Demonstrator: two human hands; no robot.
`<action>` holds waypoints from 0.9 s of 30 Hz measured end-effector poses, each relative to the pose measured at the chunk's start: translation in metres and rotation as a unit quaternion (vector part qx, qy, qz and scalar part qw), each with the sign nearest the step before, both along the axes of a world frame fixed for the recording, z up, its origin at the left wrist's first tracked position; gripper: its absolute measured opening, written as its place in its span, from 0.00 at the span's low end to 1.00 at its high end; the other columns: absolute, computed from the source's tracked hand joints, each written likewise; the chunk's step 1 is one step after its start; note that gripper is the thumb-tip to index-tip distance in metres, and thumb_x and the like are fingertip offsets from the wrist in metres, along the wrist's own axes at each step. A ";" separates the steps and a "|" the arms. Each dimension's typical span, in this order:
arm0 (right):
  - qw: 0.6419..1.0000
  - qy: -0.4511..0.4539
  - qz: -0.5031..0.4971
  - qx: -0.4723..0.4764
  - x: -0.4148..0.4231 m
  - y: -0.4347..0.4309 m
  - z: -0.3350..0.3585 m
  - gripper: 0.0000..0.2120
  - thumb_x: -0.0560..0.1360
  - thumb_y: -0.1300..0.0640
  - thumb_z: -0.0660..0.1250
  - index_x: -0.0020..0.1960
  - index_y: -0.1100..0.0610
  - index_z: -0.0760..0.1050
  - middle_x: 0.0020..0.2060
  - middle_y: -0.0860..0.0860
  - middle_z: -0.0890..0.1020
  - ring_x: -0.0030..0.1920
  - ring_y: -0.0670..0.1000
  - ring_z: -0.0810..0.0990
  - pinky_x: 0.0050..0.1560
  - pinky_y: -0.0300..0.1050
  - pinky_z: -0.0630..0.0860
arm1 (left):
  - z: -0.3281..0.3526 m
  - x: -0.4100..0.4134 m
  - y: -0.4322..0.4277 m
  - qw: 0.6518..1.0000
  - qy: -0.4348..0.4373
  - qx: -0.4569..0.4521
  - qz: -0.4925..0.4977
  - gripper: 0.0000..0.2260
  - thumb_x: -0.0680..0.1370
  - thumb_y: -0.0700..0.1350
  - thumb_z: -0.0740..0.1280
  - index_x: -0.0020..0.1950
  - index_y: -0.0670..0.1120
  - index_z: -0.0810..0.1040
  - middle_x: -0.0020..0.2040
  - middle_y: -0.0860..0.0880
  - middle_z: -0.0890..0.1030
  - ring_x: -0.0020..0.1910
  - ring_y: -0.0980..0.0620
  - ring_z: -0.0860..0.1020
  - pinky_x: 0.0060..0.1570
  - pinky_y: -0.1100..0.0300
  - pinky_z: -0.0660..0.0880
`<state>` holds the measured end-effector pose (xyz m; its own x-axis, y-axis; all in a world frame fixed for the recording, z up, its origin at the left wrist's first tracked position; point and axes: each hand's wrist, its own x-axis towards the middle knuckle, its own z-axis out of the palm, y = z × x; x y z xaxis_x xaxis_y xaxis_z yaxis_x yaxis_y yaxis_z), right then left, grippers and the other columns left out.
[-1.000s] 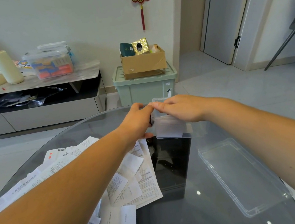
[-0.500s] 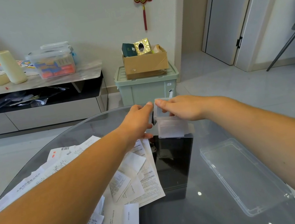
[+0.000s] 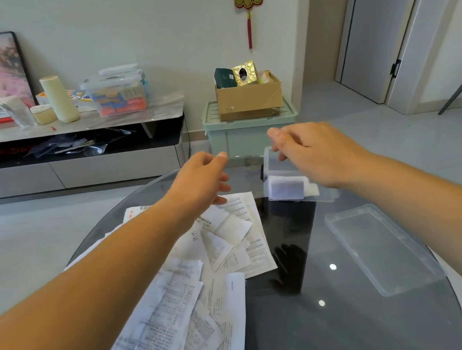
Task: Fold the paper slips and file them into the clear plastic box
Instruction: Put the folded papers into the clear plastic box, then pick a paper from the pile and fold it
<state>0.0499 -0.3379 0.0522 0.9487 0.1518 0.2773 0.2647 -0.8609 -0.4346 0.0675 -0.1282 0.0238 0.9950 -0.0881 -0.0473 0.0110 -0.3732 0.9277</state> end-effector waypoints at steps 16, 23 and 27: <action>0.968 0.243 0.044 0.051 -0.108 0.123 -0.060 0.16 0.76 0.40 0.69 0.59 0.47 0.75 0.50 0.43 0.80 0.48 0.45 0.80 0.48 0.41 0.76 | -0.031 -0.140 0.132 0.900 -0.012 0.428 -0.084 0.29 0.70 0.64 0.74 0.67 0.61 0.69 0.66 0.54 0.73 0.61 0.53 0.73 0.64 0.53 0.75; 0.953 0.251 -0.017 0.166 -0.099 0.146 -0.078 0.15 0.69 0.48 0.79 0.49 0.51 0.77 0.42 0.50 0.85 0.38 0.51 0.85 0.49 0.52 0.82 | -0.043 -0.139 0.123 0.897 -0.050 0.432 -0.085 0.38 0.68 0.64 0.77 0.73 0.59 0.64 0.70 0.53 0.69 0.67 0.52 0.69 0.66 0.52 0.72; 0.959 0.231 -0.021 0.161 -0.099 0.145 -0.074 0.12 0.70 0.52 0.79 0.48 0.51 0.78 0.40 0.50 0.85 0.39 0.50 0.85 0.49 0.51 0.82 | -0.043 -0.135 0.119 0.900 -0.068 0.425 -0.068 0.43 0.67 0.66 0.76 0.76 0.58 0.60 0.71 0.52 0.69 0.67 0.51 0.70 0.65 0.53 0.73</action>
